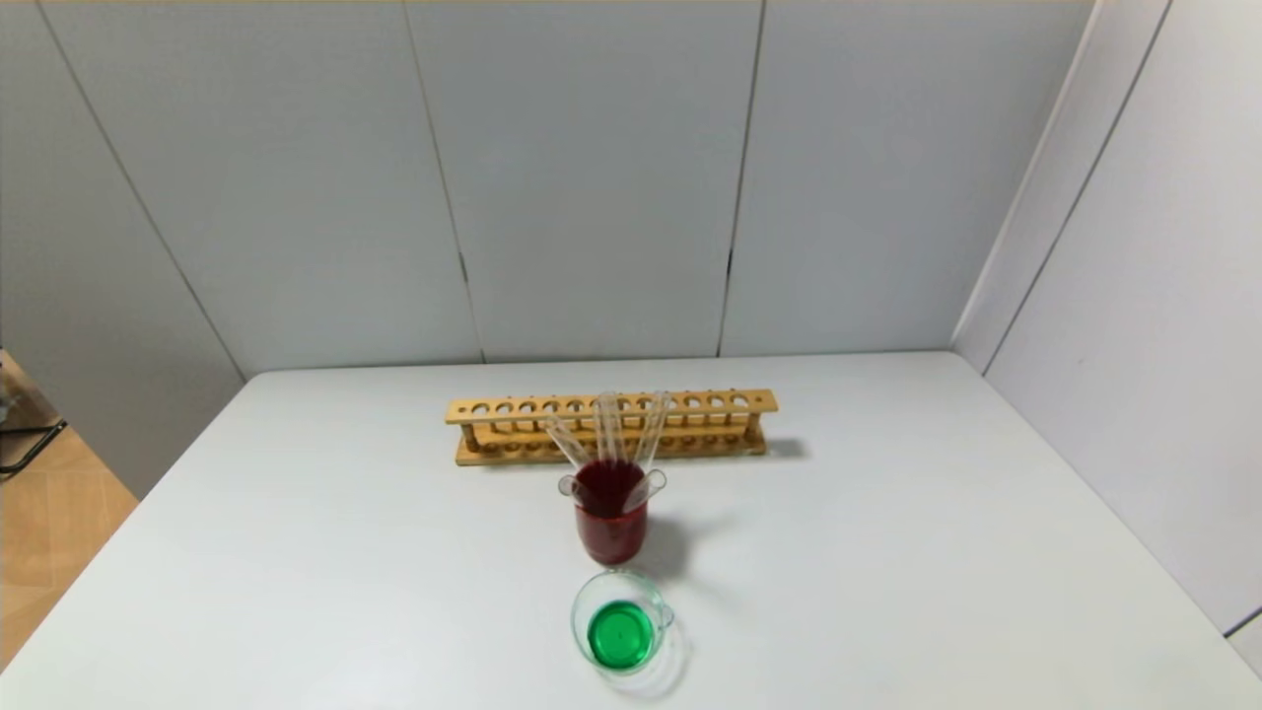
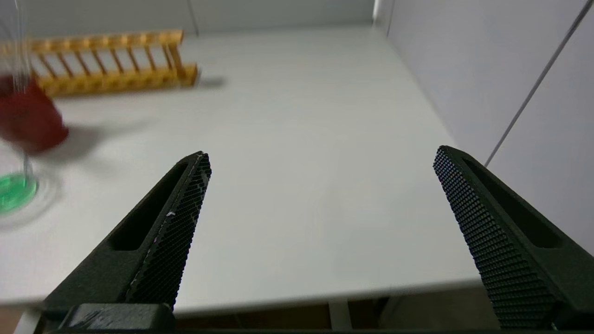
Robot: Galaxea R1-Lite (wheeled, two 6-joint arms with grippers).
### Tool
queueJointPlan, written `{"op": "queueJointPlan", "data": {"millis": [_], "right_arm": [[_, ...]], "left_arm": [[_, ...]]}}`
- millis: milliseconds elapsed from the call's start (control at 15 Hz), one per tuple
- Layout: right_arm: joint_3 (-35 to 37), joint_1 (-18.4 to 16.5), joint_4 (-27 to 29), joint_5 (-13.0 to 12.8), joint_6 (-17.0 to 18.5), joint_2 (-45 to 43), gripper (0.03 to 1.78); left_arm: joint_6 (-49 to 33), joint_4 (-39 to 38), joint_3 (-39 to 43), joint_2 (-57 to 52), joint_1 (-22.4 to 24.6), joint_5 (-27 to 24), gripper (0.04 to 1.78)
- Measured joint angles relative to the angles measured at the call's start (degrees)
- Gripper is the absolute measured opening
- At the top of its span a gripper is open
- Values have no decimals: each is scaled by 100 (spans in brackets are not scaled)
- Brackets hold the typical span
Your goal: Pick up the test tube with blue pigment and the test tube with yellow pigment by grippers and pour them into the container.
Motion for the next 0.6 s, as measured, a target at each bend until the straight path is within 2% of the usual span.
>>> {"op": "queueJointPlan", "data": {"millis": [133,333,600], "right_arm": [[-67,5,276,41,-2,0,175],[-17,10,-33,66,-13,0,175],[11,5,-68,66,-60,0,175]], "left_arm": [[-1,2,-2,0,-4,0,175],[-1,0,0,0,-2,2,175],[0,2,0,0,-2,2,175]]}}
